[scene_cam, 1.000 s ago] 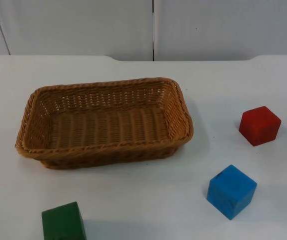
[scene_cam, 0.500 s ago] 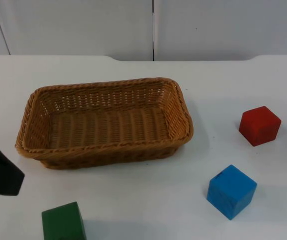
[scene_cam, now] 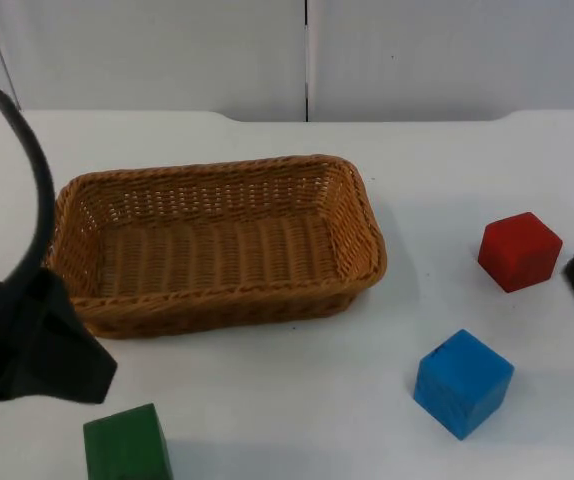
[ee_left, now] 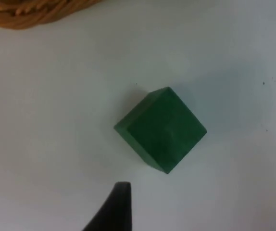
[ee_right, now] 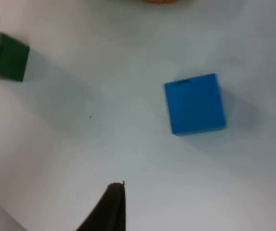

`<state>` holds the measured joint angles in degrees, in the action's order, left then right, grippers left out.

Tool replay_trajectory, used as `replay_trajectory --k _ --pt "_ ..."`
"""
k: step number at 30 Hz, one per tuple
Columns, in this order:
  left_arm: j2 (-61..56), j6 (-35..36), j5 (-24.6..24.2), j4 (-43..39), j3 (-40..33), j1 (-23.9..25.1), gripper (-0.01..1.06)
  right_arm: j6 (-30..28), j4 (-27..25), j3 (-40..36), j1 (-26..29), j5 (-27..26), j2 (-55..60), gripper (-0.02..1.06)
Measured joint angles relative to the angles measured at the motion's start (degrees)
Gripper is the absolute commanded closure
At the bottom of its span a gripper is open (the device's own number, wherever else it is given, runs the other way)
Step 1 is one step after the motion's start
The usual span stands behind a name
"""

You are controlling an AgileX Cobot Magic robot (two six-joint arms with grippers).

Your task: Pick up one cube with each hand and place exactly two cubes into the same basket, leaving the remaining cube outside.

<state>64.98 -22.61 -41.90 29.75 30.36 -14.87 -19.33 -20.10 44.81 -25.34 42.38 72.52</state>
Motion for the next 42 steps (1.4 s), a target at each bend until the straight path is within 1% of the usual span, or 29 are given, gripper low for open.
replay_trajectory --k 1,2,5,8,11,15,17,18,22,23,27,28,37,42 --pt "1.0 0.6 0.8 0.0 0.0 -0.8 0.0 1.6 2.2 0.0 -2.5 -1.2 1.1 -0.01" --pt "1.0 0.6 0.8 0.0 0.0 -0.8 0.0 1.6 2.2 0.0 -2.5 -1.2 1.1 -0.01" --pt "4.0 2.6 2.7 -0.4 0.0 -2.7 0.0 8.1 8.7 0.0 -7.5 -3.9 4.8 -0.01" --pt "6.1 5.3 4.8 -2.0 0.0 -4.5 0.0 11.4 11.5 0.0 -9.3 -6.1 8.0 -0.01" --pt "7.5 7.9 6.8 -3.5 0.0 -5.8 0.0 12.0 11.8 0.6 -9.5 -6.4 9.5 -0.01" --pt "10.4 10.5 10.2 -5.3 0.0 -8.3 0.0 12.9 12.6 3.7 -9.5 -7.1 13.4 -0.01" --pt "12.2 11.7 11.8 -5.7 0.0 -9.2 0.0 13.3 13.9 5.5 -9.5 -7.9 15.3 -0.01" --pt "12.2 11.7 11.8 -5.7 0.0 -9.2 0.0 13.3 13.9 5.5 -9.5 -7.9 15.3 -0.01" --pt "15.5 13.6 15.1 -6.0 0.0 -9.6 0.0 13.4 15.4 7.3 -9.5 -9.7 18.8 -0.01" --pt "15.5 13.6 15.1 -6.0 0.0 -9.6 0.0 13.4 15.4 7.3 -9.5 -9.7 18.8 -0.01" --pt "18.8 14.6 17.9 -6.1 0.0 -9.6 0.0 13.4 15.6 7.3 -9.5 -12.6 21.7 -0.01" --pt "18.8 14.6 17.9 -6.1 0.0 -9.6 0.0 13.4 15.6 7.3 -9.5 -12.6 21.7 -0.01" --pt "22.9 20.1 21.5 -6.0 0.1 -9.6 0.0 13.6 16.7 7.3 -9.5 -19.3 26.3 -0.01" --pt "23.1 22.6 21.6 -5.6 0.1 -9.6 0.0 13.7 16.8 7.3 -9.5 -21.7 28.8 -0.01"
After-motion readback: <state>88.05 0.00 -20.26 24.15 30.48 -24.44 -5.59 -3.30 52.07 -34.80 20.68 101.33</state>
